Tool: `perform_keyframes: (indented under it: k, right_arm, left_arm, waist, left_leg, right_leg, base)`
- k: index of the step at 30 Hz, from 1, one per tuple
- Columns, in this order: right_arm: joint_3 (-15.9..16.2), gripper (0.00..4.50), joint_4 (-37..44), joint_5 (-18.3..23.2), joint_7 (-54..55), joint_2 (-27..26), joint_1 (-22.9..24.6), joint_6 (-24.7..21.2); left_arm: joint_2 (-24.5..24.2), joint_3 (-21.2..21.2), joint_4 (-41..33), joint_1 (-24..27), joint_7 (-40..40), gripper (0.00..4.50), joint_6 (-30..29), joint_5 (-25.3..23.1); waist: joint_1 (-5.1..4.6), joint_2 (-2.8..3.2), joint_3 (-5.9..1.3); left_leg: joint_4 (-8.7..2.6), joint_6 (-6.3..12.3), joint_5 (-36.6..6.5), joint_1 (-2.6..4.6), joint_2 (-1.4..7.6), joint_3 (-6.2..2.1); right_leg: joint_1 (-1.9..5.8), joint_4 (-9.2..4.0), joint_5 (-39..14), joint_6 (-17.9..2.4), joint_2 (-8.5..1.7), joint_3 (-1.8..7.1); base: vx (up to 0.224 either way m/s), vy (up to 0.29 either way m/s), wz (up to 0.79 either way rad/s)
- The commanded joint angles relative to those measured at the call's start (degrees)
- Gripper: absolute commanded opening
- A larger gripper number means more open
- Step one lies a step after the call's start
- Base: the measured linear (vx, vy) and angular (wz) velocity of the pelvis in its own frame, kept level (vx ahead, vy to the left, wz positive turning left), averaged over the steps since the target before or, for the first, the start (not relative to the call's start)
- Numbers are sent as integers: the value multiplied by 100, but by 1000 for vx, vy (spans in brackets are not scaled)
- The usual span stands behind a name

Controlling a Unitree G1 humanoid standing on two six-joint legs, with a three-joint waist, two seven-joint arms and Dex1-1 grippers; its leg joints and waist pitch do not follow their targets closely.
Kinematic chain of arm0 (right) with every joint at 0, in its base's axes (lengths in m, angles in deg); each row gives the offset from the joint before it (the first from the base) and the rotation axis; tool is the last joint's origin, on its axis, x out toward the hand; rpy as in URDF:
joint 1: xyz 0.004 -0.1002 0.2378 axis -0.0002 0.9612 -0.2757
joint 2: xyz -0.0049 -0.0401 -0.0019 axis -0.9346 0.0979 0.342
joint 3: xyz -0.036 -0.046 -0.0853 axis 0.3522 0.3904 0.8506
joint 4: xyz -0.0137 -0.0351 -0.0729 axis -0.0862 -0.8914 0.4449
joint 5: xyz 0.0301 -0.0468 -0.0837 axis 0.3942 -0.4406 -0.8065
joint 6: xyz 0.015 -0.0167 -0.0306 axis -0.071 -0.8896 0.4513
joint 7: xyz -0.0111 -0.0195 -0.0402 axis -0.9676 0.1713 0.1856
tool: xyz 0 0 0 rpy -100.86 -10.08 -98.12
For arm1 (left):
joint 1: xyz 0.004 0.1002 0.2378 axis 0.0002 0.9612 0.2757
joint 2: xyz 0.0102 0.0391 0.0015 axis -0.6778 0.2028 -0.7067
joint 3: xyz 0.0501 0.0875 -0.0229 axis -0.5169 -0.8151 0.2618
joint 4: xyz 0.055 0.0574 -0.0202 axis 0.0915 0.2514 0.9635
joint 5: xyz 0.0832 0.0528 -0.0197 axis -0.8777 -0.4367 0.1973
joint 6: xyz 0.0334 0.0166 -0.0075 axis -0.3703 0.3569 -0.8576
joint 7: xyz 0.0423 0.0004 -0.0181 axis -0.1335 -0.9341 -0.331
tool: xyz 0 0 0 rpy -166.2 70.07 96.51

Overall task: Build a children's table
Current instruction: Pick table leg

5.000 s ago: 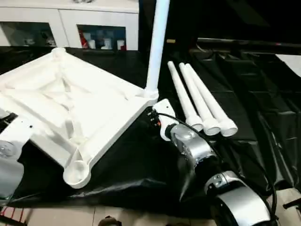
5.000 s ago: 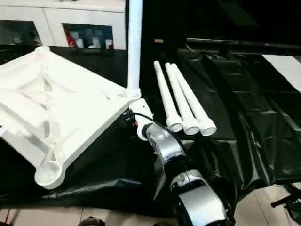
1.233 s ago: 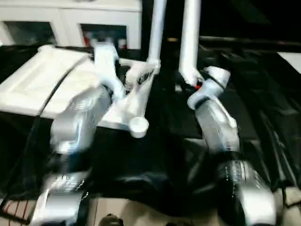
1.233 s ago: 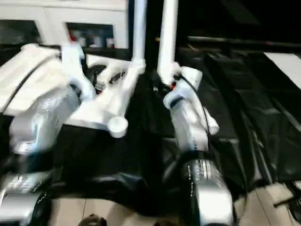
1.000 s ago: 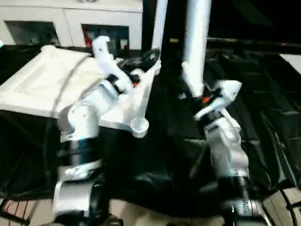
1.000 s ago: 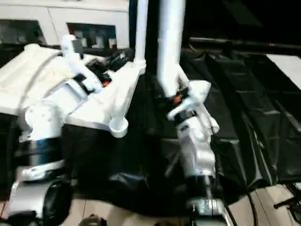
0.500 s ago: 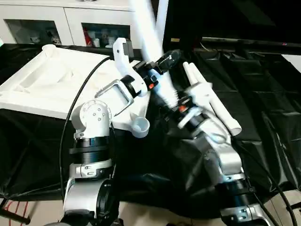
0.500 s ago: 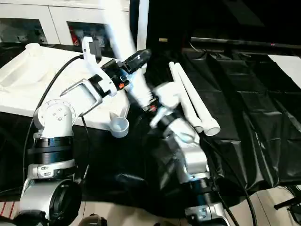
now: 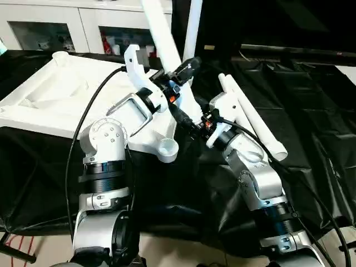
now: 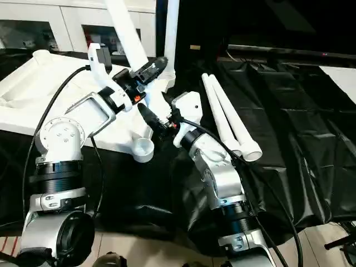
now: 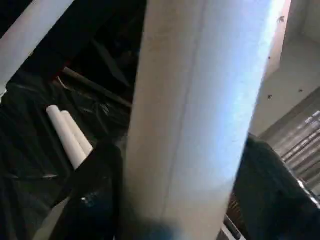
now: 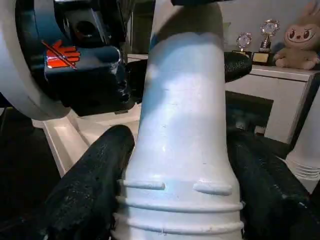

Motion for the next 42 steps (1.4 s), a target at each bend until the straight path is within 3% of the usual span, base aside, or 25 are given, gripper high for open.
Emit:
perform_keyframes:
  k: [1, 7, 12, 15, 21, 22, 25, 29, 30, 32, 33, 36, 38, 39, 42]
  right_arm:
    - [-54, 272, -68, 19, 37, 22, -94, -82]
    - [-26, 272, -15, 50, 2, 38, -85, -70]
    - [-20, 272, -24, 37, -4, 57, -92, -45]
    - [-50, 342, -24, 106, -30, 47, -84, -47]
    - [-139, 389, 20, 253, -62, 83, -101, -175]
    - [-345, 395, 78, 550, -16, 40, -134, -484]
    - [-419, 427, 138, 592, 26, 103, -157, -628]
    - [-596, 449, 457, 1086, -168, 207, -104, -1187]
    - [-769, 449, 627, 1427, -314, 359, -108, -1491]
    - [-942, 450, 688, 1659, -373, 509, -142, -1711]
    - [-947, 450, 690, 1665, -374, 514, -143, -1717]
    - [-1397, 450, 723, 2267, -517, 853, -277, -2372]
    - [-1445, 450, 752, 2400, -591, 951, -297, -2603]
    - [-1290, 450, 755, 2151, -616, 1163, -319, -2736]
    - [-1307, 450, 573, 2004, -319, 1199, -450, -2880]
  left_arm:
    - [13, -57, -5, -89, 51, 283, 32, 122]
    - [1, -89, 20, -88, 47, 223, 87, 95]
    - [-2, -92, 48, -98, 37, 210, 114, 87]
    - [-4, -111, 55, -95, 33, 207, 139, 78]
    - [-71, -199, 89, -91, 33, 198, 262, -22]
    - [-172, -311, 106, -75, -9, 197, 344, -185]
    - [-272, -412, 152, -60, -40, 197, 448, -355]
    - [-398, -443, 292, -104, -17, 197, 630, -552]
    - [-498, -473, 427, -157, 26, 197, 765, -713]
    - [-562, -455, 503, -198, 29, 197, 802, -737]
    - [-563, -454, 505, -199, 29, 197, 803, -737]
    - [-707, -511, 596, -247, -50, 197, 892, -775]
    - [-730, -519, 629, -263, -68, 197, 925, -797]
    - [-764, -531, 697, -305, -126, 197, 962, -813]
    - [-791, -556, 734, -343, -201, 197, 979, -819]
  waist:
    - [-2, -21, -435]
    - [-5, -16, -440]
    - [-3, -12, -443]
    - [-4, -14, -437]
    - [-4, -16, -440]
    - [-10, -14, -439]
    - [-3, -11, -446]
    - [0, -9, -447]
    - [16, -33, -450]
    - [20, -20, -451]
    - [29, -22, -453]
    - [44, -30, -466]
    - [43, -29, -461]
    - [50, -31, -465]
    - [44, -52, -470]
  left_leg:
    - [-372, 29, -1390, 98, 67, -4]
    - [-373, 22, -1386, 100, 66, -7]
    - [-369, 18, -1345, 97, 70, -5]
    - [-375, 10, -1393, 100, 70, -6]
    - [-378, 9, -1385, 101, 73, -12]
    - [-377, 23, -1405, 103, 69, -8]
    - [-378, 26, -1355, 99, 72, -10]
    - [-383, 26, -1297, 113, 72, -10]
    - [-380, 43, -1274, 109, 72, -12]
    - [-381, 22, -1264, 115, 77, -12]
    - [-375, 6, -1252, 119, 75, -6]
    - [-360, 6, -1184, 115, 67, -1]
    - [-359, 11, -1131, 103, 66, 0]
    - [-352, 5, -1074, 96, 65, 0]
    - [-347, -38, -1006, 94, 57, 11]
  right_leg:
    - [317, -492, -1512, -643, -380, 241]
    - [312, -491, -1494, -615, -372, 242]
    - [316, -480, -1423, -658, -375, 244]
    - [316, -489, -1488, -649, -379, 242]
    - [317, -484, -1445, -646, -373, 241]
    - [312, -490, -1458, -632, -368, 244]
    - [320, -488, -1435, -601, -377, 245]
    - [328, -480, -1308, -617, -363, 244]
    - [338, -474, -1325, -575, -368, 245]
    - [330, -482, -1376, -537, -378, 245]
    - [326, -485, -1402, -545, -380, 244]
    - [339, -468, -1324, -632, -381, 240]
    - [347, -470, -1277, -653, -379, 238]
    - [351, -466, -1234, -667, -383, 234]
    - [348, -465, -1259, -713, -394, 233]
  base:
    - [0, 0, 0]
    - [0, 0, 0]
    - [0, 0, 0]
    - [0, 0, 0]
    - [0, 0, 0]
    - [0, 0, 0]
    - [0, 0, 0]
    - [0, 0, 0]
    - [0, 0, 0]
    - [0, 0, 0]
    - [0, 0, 0]
    - [0, 0, 0]
    - [0, 0, 0]
    - [0, 0, 0]
    - [0, 0, 0]
